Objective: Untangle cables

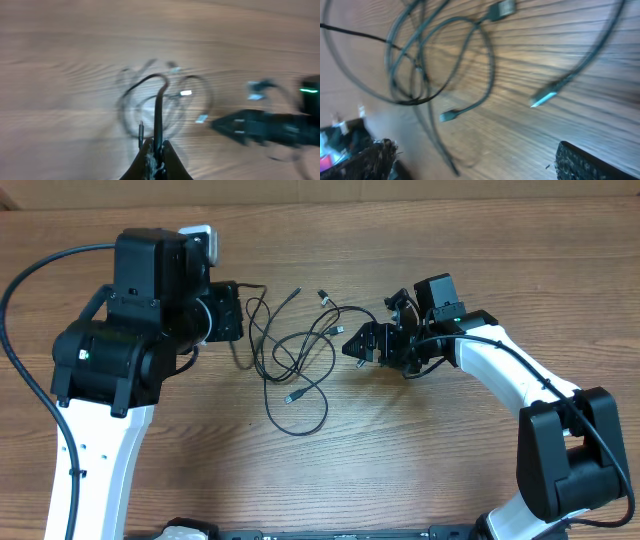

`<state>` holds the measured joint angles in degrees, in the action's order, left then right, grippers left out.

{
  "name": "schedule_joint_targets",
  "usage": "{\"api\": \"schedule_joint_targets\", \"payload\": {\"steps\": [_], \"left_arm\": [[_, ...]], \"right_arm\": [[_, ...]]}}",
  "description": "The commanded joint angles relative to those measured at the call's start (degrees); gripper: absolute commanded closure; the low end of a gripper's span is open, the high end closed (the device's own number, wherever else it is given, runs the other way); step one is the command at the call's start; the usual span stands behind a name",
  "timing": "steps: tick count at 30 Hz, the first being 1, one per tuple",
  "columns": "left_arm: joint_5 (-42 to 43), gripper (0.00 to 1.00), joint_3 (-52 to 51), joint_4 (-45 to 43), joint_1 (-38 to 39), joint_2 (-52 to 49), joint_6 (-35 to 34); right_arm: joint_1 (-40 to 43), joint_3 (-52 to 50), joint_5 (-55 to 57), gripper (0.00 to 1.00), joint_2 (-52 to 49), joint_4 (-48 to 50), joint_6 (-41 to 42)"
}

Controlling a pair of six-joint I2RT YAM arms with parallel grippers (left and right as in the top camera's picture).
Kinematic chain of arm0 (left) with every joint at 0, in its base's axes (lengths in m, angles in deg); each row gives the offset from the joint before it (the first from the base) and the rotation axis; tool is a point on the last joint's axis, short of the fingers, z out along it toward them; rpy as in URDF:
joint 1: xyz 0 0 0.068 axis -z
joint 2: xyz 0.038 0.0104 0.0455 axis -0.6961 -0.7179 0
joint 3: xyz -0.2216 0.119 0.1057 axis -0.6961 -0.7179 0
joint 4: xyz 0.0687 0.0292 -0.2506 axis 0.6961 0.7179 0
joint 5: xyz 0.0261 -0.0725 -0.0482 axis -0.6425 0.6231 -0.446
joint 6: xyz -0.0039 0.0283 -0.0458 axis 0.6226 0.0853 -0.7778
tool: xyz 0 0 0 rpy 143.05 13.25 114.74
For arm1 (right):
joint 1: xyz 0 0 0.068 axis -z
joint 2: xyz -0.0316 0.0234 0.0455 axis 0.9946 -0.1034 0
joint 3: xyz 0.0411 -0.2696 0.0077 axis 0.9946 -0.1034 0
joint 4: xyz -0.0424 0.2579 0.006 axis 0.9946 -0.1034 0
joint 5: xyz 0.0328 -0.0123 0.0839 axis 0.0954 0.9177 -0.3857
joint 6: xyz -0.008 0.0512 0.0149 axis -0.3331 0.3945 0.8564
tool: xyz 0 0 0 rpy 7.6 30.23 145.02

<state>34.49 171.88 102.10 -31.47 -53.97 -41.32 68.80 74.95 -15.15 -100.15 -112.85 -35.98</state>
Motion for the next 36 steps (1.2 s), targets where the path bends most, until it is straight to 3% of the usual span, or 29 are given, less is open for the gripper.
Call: {"api": "schedule_joint_targets", "payload": {"steps": [1,5,6,7,8,11,14,17,23,29,36], "left_arm": [[-13.14,0.9,0.74,3.87,-0.26,-2.78,-2.08],[-13.16,0.72,0.74,6.58,-0.26,-6.71,-2.05],[-13.14,0.63,0.74,7.3,-0.26,-8.09,-2.05],[-13.14,0.44,0.74,7.89,-0.26,-9.25,-2.05],[-13.14,0.36,0.74,8.7,-0.26,-10.97,-2.05],[-12.52,0.28,0.74,11.06,-0.26,-15.41,-2.05],[-8.83,0.28,0.74,12.81,-0.26,-19.96,-2.03],[0.52,0.29,0.74,13.2,-0.2,-24.33,-0.66],[12.39,0.46,0.74,10.12,1.11,-32.57,-0.31],[15.74,0.5,0.74,5.99,6.19,-37.55,-0.28],[12.04,0.51,0.74,-0.31,12.02,-38.27,-0.59]], "right_arm": [[-0.22,0.44,7.26,0.0,0.02,-0.33,2.99],[-0.22,0.11,10.69,0.0,0.02,-1.07,2.99],[-0.22,0.11,11.74,0.0,0.02,-1.62,2.99],[-0.22,0.11,12.44,0.0,0.02,-2.03,3.02],[-0.22,0.11,13.55,0.0,0.02,-2.78,3.02],[-0.22,0.07,17.53,0.0,0.02,-4.94,2.97],[-0.22,-0.15,20.74,0.0,0.02,-6.34,2.95],[-0.22,-0.15,22.99,0.0,0.02,-6.84,2.95],[-0.22,-0.22,25.53,0.0,0.02,-6.86,2.99],[-0.22,-1.11,28.46,0.0,0.02,-6.51,4.31],[-0.09,-3.82,32.7,0.0,0.02,-4.42,7.45]]}}
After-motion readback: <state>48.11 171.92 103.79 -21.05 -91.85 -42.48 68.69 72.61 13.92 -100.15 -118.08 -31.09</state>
